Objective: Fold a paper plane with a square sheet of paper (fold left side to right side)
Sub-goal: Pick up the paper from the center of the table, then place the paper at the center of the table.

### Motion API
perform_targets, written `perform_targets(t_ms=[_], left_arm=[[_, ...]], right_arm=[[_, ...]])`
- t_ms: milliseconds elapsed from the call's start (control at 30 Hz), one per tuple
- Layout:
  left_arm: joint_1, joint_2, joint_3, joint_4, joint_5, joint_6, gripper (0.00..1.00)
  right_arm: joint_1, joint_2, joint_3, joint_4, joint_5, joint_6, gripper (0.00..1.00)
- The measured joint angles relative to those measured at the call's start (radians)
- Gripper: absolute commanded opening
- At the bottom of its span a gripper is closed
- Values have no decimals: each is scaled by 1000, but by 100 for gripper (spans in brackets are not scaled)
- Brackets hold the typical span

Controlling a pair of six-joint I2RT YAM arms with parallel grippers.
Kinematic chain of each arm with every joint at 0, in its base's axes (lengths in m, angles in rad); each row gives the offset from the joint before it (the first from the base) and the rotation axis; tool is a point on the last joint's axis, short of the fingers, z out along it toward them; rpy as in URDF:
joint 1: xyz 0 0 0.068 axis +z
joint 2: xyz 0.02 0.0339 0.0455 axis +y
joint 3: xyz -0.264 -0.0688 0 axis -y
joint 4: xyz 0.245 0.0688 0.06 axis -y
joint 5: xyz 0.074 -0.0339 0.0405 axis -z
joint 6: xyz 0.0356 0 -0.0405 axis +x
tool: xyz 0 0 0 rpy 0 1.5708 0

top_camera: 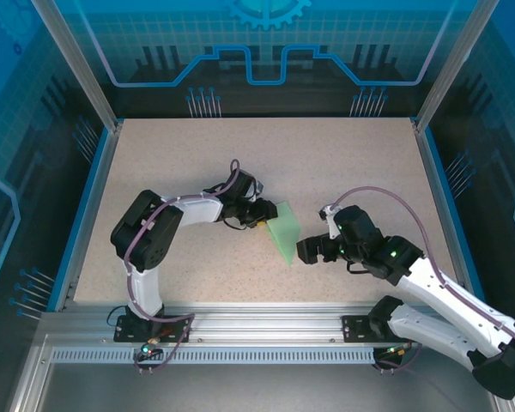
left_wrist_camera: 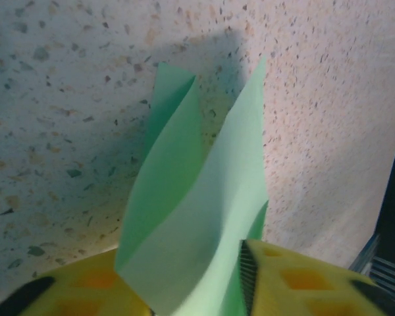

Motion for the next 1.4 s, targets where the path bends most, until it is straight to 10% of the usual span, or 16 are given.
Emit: perform_targets(t_ms=[300, 667, 1400], left_arm=[[0, -1, 6, -10, 0, 57, 6], [0, -152, -101, 58, 121, 153, 4], [0, -309, -272, 204, 294, 196, 3]], right_arm=[[-97, 35, -53, 63, -72, -20, 99], [-471, 238, -153, 403, -608, -34, 94], [-492, 742, -163, 933, -1004, -107, 73]])
